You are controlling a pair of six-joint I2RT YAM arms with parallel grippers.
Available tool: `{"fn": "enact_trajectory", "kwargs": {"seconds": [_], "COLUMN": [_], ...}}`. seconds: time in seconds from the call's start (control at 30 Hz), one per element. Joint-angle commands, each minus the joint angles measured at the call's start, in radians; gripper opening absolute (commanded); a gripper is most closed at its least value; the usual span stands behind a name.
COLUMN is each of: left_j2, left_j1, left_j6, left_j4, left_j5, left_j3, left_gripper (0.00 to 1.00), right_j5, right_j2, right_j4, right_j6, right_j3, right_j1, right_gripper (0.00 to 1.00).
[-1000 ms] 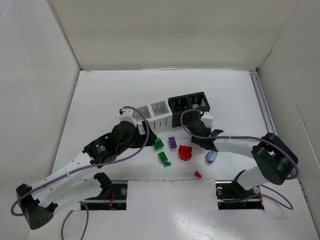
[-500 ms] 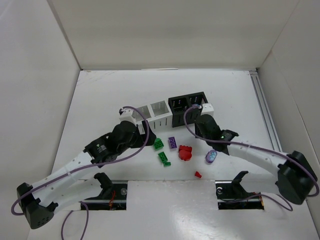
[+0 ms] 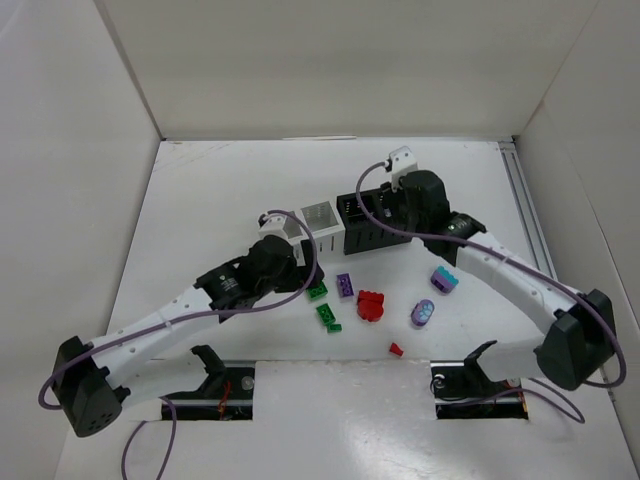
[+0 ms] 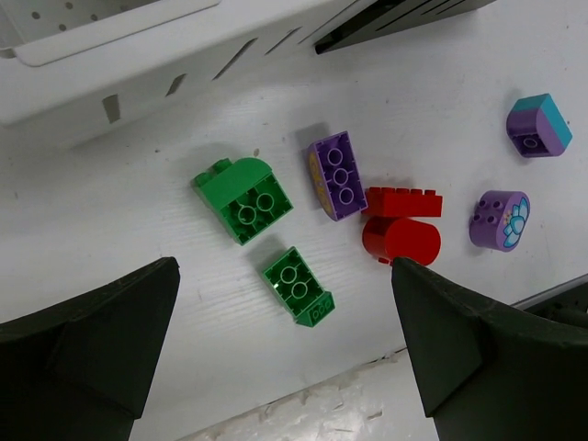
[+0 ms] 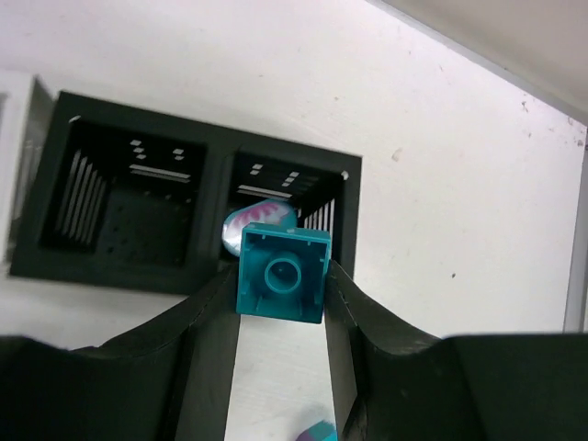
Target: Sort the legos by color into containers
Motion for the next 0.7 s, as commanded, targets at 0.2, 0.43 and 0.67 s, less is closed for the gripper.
{"fn": "enact_trajectory", "kwargs": {"seconds": [0.2, 0.43, 0.67], "left_j2": [0.093, 0.176, 0.266], "left_j1": [-0.004, -0.037, -0.112], "left_j6": [0.029, 0.009, -0.051], "left_j4": [0.103, 0.09, 0.081], "left_j5": [0.027, 0.01, -0.082], "left_j3": [0.039, 0.1, 0.134], "left_gripper": [1.0, 1.0, 1.0], "right_j5": [-0.109, -0.183, -0.206], "right_j2": [0.181, 0.164, 0.04], "right_j4": [0.003, 0.003, -0.055], "right_j6": [-0.104, -0.114, -0.114], "right_j3": [0.14, 0.14, 0.082], "right_j1": [-0.091, -0.131, -0.14], "right_gripper": [0.37, 0.69, 0.74]}}
